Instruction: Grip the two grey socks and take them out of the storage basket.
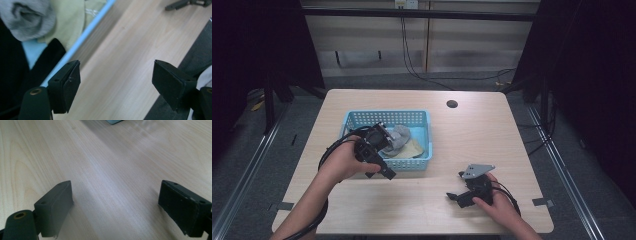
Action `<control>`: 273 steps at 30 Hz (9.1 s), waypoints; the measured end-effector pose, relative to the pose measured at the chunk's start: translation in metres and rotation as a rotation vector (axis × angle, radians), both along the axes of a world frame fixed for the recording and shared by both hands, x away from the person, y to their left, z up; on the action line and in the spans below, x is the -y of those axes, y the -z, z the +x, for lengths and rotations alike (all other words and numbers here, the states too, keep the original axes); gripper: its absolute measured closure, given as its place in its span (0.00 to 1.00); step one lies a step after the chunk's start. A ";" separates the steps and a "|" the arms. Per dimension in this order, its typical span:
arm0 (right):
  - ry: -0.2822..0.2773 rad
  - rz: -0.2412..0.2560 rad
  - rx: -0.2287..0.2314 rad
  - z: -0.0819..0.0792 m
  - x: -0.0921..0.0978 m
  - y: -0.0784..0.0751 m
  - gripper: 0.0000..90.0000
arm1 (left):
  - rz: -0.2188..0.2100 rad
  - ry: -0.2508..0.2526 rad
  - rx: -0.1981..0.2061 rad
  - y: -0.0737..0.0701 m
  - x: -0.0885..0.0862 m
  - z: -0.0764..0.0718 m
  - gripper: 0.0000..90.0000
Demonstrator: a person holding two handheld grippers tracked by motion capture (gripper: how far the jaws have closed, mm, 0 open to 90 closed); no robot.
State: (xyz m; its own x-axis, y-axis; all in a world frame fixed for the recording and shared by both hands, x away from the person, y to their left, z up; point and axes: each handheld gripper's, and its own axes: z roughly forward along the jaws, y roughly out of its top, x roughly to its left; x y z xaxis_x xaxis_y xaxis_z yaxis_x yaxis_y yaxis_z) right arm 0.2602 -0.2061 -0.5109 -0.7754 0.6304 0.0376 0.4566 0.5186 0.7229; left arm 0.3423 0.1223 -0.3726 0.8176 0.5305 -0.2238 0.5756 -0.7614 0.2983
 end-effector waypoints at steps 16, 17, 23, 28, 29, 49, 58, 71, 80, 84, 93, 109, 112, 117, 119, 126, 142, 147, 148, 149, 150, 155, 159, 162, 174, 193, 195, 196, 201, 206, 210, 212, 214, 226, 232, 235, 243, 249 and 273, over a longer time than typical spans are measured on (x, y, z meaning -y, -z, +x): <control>-0.002 0.000 0.005 0.000 0.000 0.000 0.13 | 0.006 -0.172 0.072 0.007 -0.004 0.061 0.25; -0.001 0.000 0.005 0.000 0.000 0.000 0.13 | 0.009 -0.183 0.071 0.009 -0.003 0.064 0.25; -0.003 0.000 0.004 0.000 0.000 0.000 0.13 | 0.041 -0.216 0.090 0.023 0.005 0.081 0.25; -0.003 0.000 0.004 0.000 0.000 0.000 0.13 | 0.048 -0.243 0.091 0.036 0.008 0.093 0.25; -0.002 0.000 0.004 0.000 0.000 0.000 0.13 | 0.044 -0.249 0.090 0.039 0.008 0.095 0.25; -0.002 -0.001 0.004 0.000 0.000 0.000 0.13 | 0.098 -0.305 0.026 0.063 0.007 0.111 0.82; -0.003 0.001 0.004 0.000 0.000 0.000 0.13 | 0.107 -0.270 0.023 0.037 0.007 0.106 0.87; -0.003 0.001 0.004 0.000 0.000 0.000 0.13 | 0.087 -0.188 -0.012 0.004 0.015 0.093 0.86; -0.002 0.000 0.004 0.000 0.000 0.000 0.13 | 0.080 -0.132 -0.014 -0.019 0.023 0.084 0.86; -0.002 0.000 0.004 0.000 0.000 0.000 0.13 | 0.081 -0.112 -0.016 -0.025 0.023 0.079 0.86; -0.002 0.000 0.004 0.000 0.000 0.000 0.13 | 0.091 -0.085 -0.033 -0.034 0.023 0.071 0.86; -0.002 -0.002 0.003 0.000 0.000 0.000 0.13 | 0.083 0.016 -0.021 -0.050 0.029 0.038 0.86; -0.002 -0.002 0.003 0.000 0.000 0.000 0.13 | 0.074 0.057 -0.022 -0.052 0.036 0.025 0.86; -0.003 -0.002 0.006 0.000 0.000 0.000 0.13 | 0.068 0.094 -0.028 -0.047 0.043 0.013 0.86; -0.003 -0.002 0.005 0.000 0.000 0.000 0.13 | 0.063 0.106 -0.029 -0.044 0.044 0.011 0.86; -0.001 -0.002 0.004 0.000 0.000 0.000 0.13 | 0.054 0.119 -0.048 -0.030 0.047 0.003 0.86; -0.001 -0.002 0.000 0.000 0.000 0.000 0.13 | 0.049 0.111 -0.053 0.012 0.050 -0.006 0.79; -0.001 -0.002 0.000 0.000 0.000 0.000 0.13 | 0.039 0.109 -0.054 0.019 0.047 -0.008 0.77; -0.002 -0.002 0.000 0.000 0.000 0.000 0.13 | 0.038 0.105 -0.052 0.020 0.046 -0.009 0.79; -0.002 -0.002 0.000 0.000 0.000 0.000 0.13 | 0.034 0.099 -0.053 0.020 0.046 -0.009 0.80; -0.002 -0.003 0.000 0.000 0.000 0.000 0.13 | 0.032 0.103 -0.053 0.020 0.045 -0.008 0.81; -0.002 -0.002 0.000 0.000 0.000 0.000 0.13 | 0.042 0.092 -0.036 0.007 0.042 -0.005 0.87; -0.001 -0.002 0.000 0.000 0.000 0.000 0.13 | 0.044 0.107 -0.013 -0.008 0.041 -0.006 0.89; -0.001 -0.002 0.004 0.000 0.000 0.000 0.13 | 0.039 0.111 0.006 -0.026 0.040 -0.006 0.90; -0.002 -0.002 0.003 0.000 0.000 0.000 0.13 | 0.052 0.148 0.023 -0.075 0.041 -0.009 0.90; -0.001 -0.002 0.004 0.000 0.000 0.000 0.13 | 0.032 0.138 -0.094 -0.023 0.045 -0.014 0.66; -0.001 -0.002 0.003 0.000 0.000 0.000 0.13 | 0.038 0.132 -0.084 -0.025 0.045 -0.013 0.61; -0.001 -0.002 0.004 0.000 0.000 0.000 0.13 | 0.042 0.131 -0.083 -0.025 0.044 -0.013 0.61; -0.001 -0.002 0.004 0.000 0.000 0.000 0.13 | 0.039 0.097 -0.029 -0.026 0.042 -0.008 0.55; -0.001 -0.001 0.004 0.000 0.000 0.000 0.13 | 0.023 0.046 -0.002 -0.025 0.039 0.007 0.51; -0.001 -0.002 0.004 0.000 0.000 0.000 0.13 | 0.032 0.006 0.049 -0.020 0.037 0.024 0.45; -0.001 -0.002 0.004 0.000 0.000 0.000 0.13 | 0.041 -0.018 0.065 -0.016 0.036 0.035 0.45; -0.001 -0.002 0.004 0.000 0.000 0.000 0.13 | 0.043 -0.047 0.088 -0.010 0.034 0.045 0.42; -0.002 -0.003 0.010 0.000 0.000 0.000 0.13 | 0.043 -0.149 0.106 0.025 0.027 0.090 0.38; -0.002 -0.002 0.010 0.000 0.000 0.000 0.13 | 0.047 -0.208 0.112 0.037 0.024 0.107 0.39; -0.002 -0.003 0.010 0.000 0.000 0.000 0.13 | 0.046 -0.221 0.117 0.044 0.023 0.113 0.39; -0.001 -0.003 0.010 0.001 0.000 0.000 0.13 | 0.054 -0.241 0.113 0.062 0.025 0.121 0.40; -0.001 -0.003 0.010 0.001 0.000 0.000 0.13 | 0.082 -0.232 0.112 0.070 0.030 0.123 0.42; -0.002 -0.001 0.004 0.000 0.000 0.000 0.13 | 0.186 -0.219 0.022 0.083 0.040 0.122 0.89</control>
